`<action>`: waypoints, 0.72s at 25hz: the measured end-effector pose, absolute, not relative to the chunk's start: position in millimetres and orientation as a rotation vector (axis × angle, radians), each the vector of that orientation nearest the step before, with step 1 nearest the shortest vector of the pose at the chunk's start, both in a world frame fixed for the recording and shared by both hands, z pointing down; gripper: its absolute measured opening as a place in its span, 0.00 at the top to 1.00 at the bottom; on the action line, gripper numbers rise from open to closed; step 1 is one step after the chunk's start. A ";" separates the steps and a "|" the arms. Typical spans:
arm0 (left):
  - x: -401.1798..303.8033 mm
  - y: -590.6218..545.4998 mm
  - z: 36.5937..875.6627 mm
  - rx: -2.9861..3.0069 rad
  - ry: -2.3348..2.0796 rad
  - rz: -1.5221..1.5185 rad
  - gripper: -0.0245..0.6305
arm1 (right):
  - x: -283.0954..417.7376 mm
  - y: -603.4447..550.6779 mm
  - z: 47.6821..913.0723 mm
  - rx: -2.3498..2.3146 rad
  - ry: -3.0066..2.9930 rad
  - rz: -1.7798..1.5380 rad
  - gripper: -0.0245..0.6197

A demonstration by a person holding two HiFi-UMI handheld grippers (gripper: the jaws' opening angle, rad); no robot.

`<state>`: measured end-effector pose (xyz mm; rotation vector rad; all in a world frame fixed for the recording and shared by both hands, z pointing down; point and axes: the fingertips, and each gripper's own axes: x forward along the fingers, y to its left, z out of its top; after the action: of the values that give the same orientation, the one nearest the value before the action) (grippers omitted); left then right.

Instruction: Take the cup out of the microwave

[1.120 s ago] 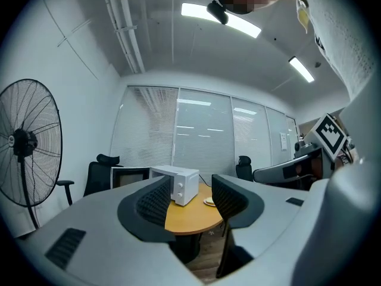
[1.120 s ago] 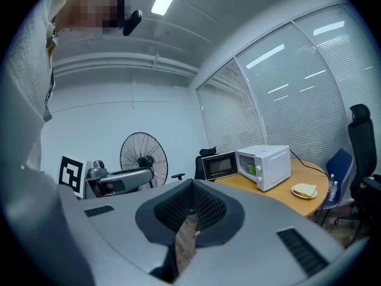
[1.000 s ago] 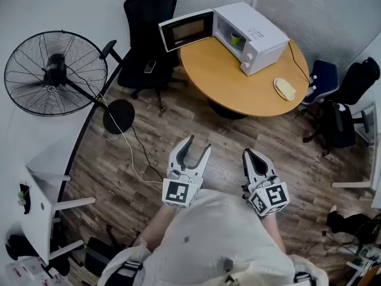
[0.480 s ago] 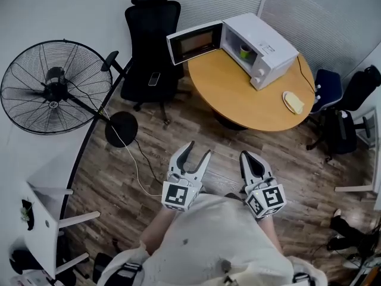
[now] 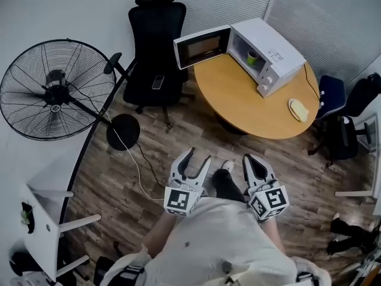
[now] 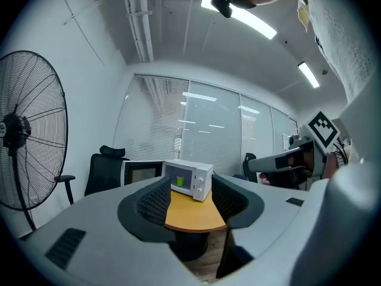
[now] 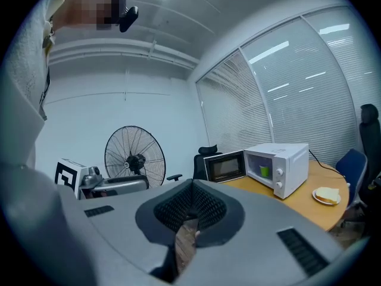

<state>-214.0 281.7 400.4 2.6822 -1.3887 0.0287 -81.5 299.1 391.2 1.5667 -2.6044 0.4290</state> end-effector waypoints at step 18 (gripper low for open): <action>-232.5 153.7 397.7 2.576 -1.612 0.045 0.60 | -103.0 147.7 393.4 1.351 -2.726 0.432 0.95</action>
<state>-232.5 153.7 397.7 2.5758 -1.6118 0.0447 -103.0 147.7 393.4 1.3505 -2.7261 0.4317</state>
